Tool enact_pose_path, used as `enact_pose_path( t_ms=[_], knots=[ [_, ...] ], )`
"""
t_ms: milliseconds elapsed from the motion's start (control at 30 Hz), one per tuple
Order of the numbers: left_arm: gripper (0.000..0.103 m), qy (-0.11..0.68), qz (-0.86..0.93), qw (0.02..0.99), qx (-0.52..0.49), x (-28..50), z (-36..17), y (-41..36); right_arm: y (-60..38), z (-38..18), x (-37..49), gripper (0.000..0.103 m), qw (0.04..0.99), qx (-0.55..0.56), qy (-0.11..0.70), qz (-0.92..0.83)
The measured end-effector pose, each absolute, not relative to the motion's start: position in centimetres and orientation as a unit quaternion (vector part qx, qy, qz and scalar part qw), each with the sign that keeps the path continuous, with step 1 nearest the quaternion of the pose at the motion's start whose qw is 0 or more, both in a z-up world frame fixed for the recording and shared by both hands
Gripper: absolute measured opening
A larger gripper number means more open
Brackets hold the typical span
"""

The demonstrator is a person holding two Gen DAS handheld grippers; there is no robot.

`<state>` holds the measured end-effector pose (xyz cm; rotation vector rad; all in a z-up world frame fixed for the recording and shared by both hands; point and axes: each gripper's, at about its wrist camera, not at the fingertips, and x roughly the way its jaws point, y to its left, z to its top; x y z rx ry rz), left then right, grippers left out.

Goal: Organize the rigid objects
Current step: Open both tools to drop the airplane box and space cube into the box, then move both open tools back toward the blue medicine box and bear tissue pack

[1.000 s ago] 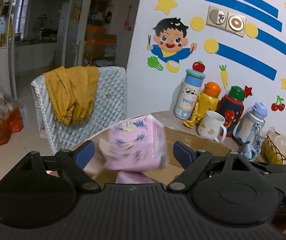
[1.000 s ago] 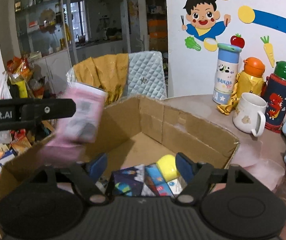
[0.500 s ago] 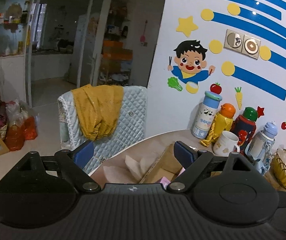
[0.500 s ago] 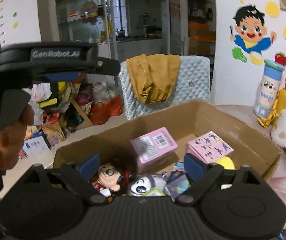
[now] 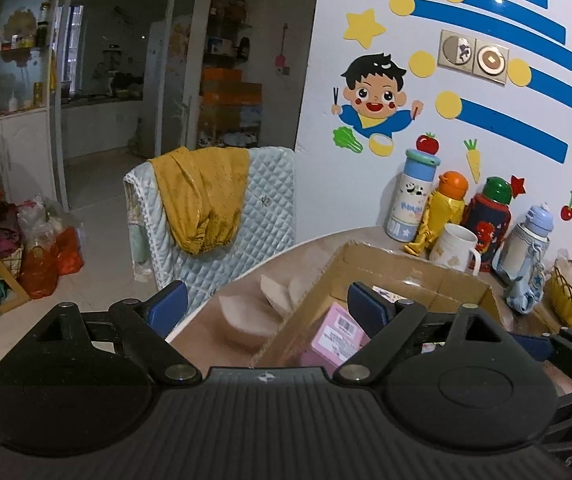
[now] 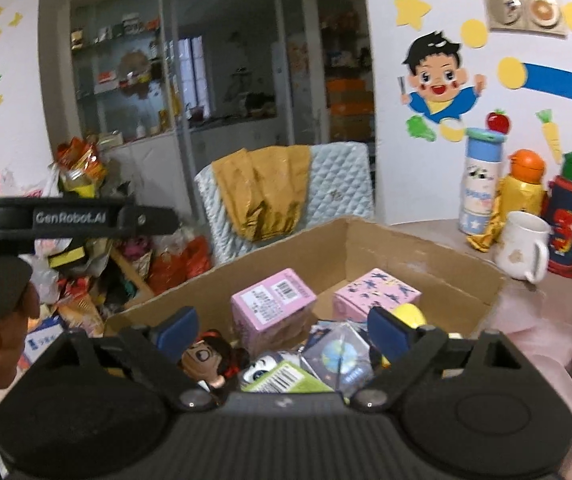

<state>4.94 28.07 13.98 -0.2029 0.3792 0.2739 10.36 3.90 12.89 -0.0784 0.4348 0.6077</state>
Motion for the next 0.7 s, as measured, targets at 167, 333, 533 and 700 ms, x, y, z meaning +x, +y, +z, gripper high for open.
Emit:
enact_pose_path(
  t_ms=[167,333,533,700],
  knots=[
    [0.103,0.191,0.123,0.969,-0.094,4.0,13.8,27.2,2.3,12.7,9.2,0.091,0.941,-0.027,0.200,0.273],
    [0.103,0.194,0.112,0.970,-0.090,3.9,13.1,26.4,0.4,12.2,7.7,0.091,0.954,-0.020,0.182,0.236],
    [0.103,0.140,0.121,0.980,-0.074,3.8,13.1,25.2,-3.2,10.5,7.5,0.092,0.965,0.007,0.199,0.172],
    [0.103,0.107,0.136,0.984,-0.030,4.8,12.4,24.1,-6.3,9.2,7.3,0.092,0.967,0.038,0.214,0.133]
  ],
)
